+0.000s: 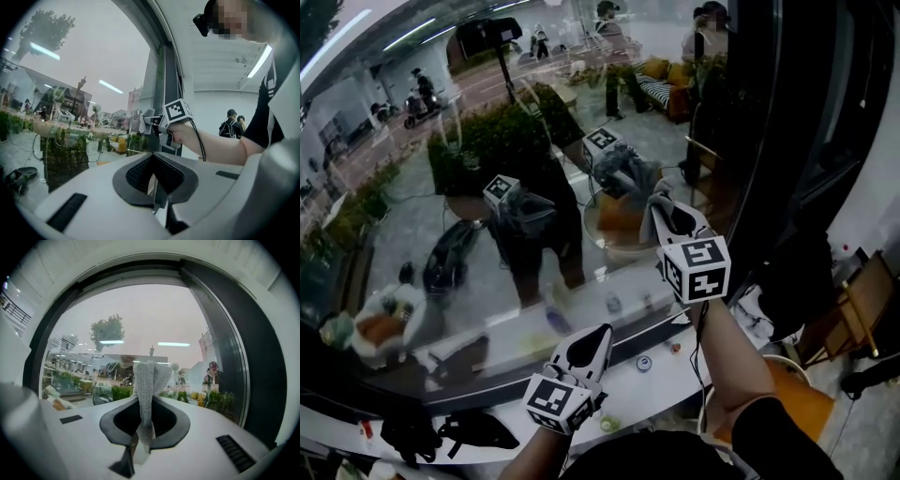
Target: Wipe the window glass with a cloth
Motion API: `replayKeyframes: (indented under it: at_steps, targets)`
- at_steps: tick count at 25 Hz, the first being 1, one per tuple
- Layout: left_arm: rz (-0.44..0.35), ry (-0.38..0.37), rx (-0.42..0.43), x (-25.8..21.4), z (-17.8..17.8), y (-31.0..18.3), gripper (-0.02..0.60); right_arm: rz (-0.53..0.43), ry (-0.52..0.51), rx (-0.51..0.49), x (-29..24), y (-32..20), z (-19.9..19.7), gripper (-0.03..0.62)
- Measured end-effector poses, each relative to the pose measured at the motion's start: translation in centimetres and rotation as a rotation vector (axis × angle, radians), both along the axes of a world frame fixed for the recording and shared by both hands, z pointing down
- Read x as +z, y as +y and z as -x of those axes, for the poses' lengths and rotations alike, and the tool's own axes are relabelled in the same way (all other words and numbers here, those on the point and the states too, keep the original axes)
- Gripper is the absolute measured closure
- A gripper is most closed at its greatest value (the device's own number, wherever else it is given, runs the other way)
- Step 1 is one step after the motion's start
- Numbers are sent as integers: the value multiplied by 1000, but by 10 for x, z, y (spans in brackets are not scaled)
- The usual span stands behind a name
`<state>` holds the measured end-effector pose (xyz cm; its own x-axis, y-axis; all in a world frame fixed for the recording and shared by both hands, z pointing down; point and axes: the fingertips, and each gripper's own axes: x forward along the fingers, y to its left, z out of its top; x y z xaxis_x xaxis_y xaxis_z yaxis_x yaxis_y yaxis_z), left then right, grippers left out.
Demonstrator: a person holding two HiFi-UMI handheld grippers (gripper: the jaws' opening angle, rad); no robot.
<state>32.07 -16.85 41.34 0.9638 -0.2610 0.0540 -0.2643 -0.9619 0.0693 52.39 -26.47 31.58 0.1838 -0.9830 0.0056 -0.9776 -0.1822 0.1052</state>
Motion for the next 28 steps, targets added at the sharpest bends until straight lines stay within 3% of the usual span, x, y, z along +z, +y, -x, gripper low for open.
replayKeyframes:
  at_steps: [10,28]
  targets:
    - [-18,-9,15,7,-27,5,575,20,-7,58,12,17,-57,542]
    - [-16,-12,-64,10,-3,6,575,-8,-24,58,12,18,-60,542]
